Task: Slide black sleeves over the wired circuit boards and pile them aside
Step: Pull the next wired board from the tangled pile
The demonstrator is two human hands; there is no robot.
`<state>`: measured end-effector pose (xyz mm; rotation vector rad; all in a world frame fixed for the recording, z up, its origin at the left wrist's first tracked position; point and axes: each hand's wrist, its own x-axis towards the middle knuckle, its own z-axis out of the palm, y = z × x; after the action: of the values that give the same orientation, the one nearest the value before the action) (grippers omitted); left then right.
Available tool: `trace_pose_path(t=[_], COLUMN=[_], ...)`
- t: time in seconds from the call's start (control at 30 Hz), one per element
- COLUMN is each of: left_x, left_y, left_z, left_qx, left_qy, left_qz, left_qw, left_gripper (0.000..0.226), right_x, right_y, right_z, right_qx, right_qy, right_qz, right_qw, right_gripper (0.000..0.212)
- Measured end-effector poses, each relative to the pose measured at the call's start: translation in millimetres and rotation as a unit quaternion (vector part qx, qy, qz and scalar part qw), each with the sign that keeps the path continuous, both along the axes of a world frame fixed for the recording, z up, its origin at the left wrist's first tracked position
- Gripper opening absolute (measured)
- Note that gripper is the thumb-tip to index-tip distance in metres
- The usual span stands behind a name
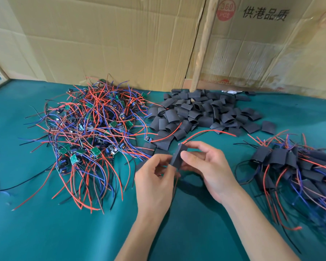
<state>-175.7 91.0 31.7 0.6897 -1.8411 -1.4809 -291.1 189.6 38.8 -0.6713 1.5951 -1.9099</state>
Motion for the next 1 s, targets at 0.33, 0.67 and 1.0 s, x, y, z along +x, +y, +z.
trace_pose_path(t=[0.33,0.67,1.0], left_x=[-74.4,-17.2,15.1], left_y=[38.4,-87.8,-111.0], left_z=[84.1,44.2,16.7], left_qx=[0.060,-0.322,-0.313], left_qy=[0.037,-0.248,-0.252], left_qz=[-0.125,0.066,0.031], left_qw=[0.990,0.911,0.915], left_gripper=[0.017,0.033,0.037], right_x=[-11.7,14.0,22.3], right_y=[2.0,-22.5,-55.0], right_z=[4.4,-15.0,-14.0], right_qx=[-0.062,0.242,0.384], right_qy=[-0.164,0.310,0.410], right_qz=[-0.067,-0.139,-0.117], right_qw=[0.982,0.909,0.819], right_gripper=[0.024,0.016,0.063])
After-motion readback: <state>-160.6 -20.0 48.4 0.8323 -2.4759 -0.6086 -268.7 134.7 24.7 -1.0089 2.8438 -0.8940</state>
